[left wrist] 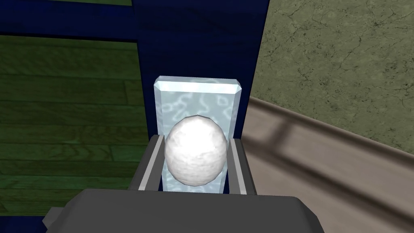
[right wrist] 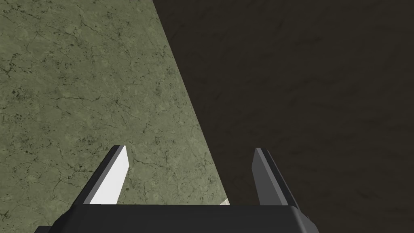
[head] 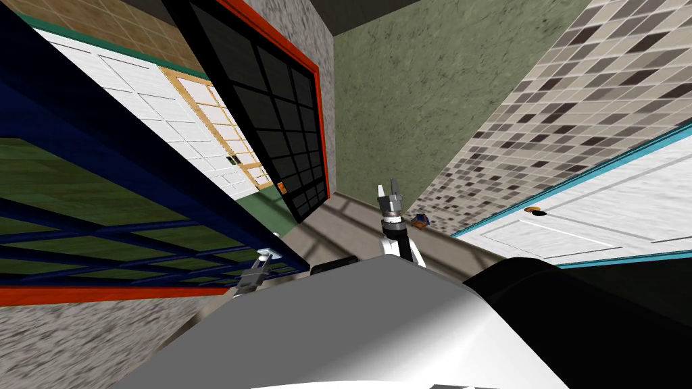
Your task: Pull the door open
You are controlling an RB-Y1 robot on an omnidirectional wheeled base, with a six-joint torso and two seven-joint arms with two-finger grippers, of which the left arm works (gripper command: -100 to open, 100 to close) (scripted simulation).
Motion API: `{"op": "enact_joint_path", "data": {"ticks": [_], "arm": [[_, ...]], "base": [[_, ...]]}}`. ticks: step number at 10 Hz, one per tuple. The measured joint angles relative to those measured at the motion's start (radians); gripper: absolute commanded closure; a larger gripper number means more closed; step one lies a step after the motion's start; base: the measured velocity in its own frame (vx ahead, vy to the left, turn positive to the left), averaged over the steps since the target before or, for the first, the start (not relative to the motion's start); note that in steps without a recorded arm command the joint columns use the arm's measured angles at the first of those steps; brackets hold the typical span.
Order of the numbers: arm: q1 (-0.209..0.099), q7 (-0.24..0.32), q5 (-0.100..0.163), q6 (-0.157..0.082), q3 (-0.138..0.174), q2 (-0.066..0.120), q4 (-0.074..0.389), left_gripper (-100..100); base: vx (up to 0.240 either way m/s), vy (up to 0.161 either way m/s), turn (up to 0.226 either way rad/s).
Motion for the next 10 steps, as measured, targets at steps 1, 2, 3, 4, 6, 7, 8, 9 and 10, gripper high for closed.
{"op": "enact_joint_path", "data": {"ticks": [1,2,3,4,6,7,8,9,10], "arm": [[-0.001,0.006,-0.004,-0.016,-0.004,0.0,0.017,100],[0.001,0.01,-0.006,-0.026,-0.006,0.003,0.021,100],[0.004,0.013,-0.008,-0.03,-0.008,0.005,0.021,100],[0.004,0.016,-0.01,-0.037,-0.011,0.006,0.025,100],[0.009,0.017,-0.012,-0.044,-0.014,0.005,0.03,100],[0.011,0.019,-0.013,-0.053,-0.014,0.008,0.033,100],[0.013,0.02,-0.013,-0.058,-0.014,0.01,0.033,100],[0.013,0.021,-0.015,-0.065,-0.017,0.01,0.041,100],[0.019,0.022,-0.017,-0.068,-0.019,0.012,0.036,100]], "base": [[-0.132,0.041,-0.116],[-0.119,0.047,-0.082],[-0.103,0.055,-0.076],[-0.029,0.029,-0.025],[-0.071,0.014,-0.06],[-0.118,0.032,-0.09],[-0.086,0.048,-0.105],[-0.083,0.04,-0.064],[-0.095,0.025,-0.077]]}}
